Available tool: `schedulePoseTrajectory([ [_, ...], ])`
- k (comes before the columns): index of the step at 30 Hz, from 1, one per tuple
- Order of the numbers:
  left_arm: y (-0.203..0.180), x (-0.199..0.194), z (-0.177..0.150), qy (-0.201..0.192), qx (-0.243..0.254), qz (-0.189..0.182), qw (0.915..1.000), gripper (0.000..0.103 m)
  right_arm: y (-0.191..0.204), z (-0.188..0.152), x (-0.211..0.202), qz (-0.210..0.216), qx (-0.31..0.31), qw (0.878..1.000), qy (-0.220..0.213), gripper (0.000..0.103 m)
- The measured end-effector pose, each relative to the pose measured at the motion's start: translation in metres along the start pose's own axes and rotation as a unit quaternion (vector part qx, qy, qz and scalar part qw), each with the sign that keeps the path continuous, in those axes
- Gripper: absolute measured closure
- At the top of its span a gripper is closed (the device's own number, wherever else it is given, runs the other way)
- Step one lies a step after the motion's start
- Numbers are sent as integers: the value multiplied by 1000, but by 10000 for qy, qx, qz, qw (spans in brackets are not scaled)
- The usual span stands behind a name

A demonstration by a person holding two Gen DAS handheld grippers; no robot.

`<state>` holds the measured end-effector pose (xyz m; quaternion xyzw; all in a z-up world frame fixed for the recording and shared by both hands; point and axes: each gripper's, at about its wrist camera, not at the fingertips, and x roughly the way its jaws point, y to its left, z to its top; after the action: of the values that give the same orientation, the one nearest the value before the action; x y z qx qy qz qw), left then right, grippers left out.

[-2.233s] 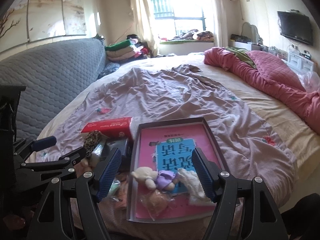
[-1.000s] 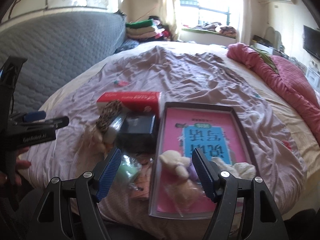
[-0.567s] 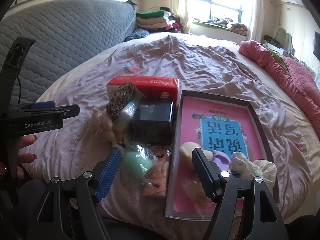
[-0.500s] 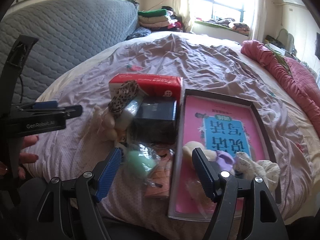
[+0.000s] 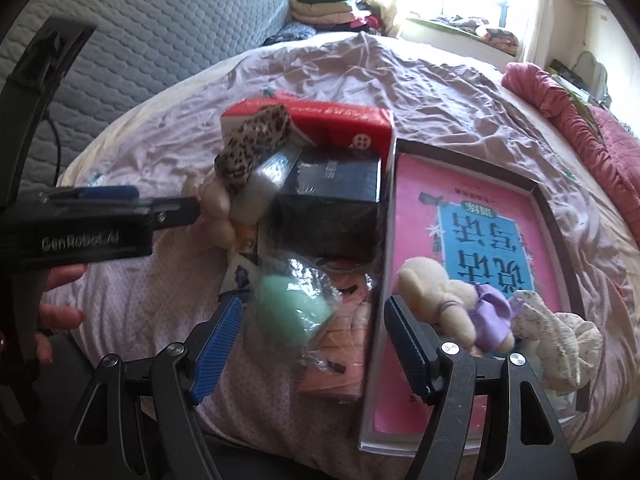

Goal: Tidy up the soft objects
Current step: 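Grasp the green egg in clear bag with the right tool while the left tool reaches the bowed teddy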

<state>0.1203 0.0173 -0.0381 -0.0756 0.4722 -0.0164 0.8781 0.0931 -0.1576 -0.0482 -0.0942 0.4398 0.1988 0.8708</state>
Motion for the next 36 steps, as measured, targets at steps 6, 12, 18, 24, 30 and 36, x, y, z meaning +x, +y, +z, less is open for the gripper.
schedulePoseTrajectory([
  [6,-12,13,5,90,148,-65,9998,22,1,-1,8,40,-23,10000,57,28],
  [12,-19,28,6,186,304,70,9993,22,5,1,17,61,-97,9998,152,28],
  [18,-7,38,4,243,213,-59,9995,22,13,3,28,-3,-378,9990,241,28],
  [24,-6,36,2,280,234,-221,9991,33,21,2,38,1,-608,9976,320,30],
  [30,-6,41,0,406,204,-450,9979,50,21,-2,44,41,-651,9971,396,48],
  [36,-1,35,-2,357,92,-667,9971,71,10,-3,35,283,-283,9988,284,51],
])
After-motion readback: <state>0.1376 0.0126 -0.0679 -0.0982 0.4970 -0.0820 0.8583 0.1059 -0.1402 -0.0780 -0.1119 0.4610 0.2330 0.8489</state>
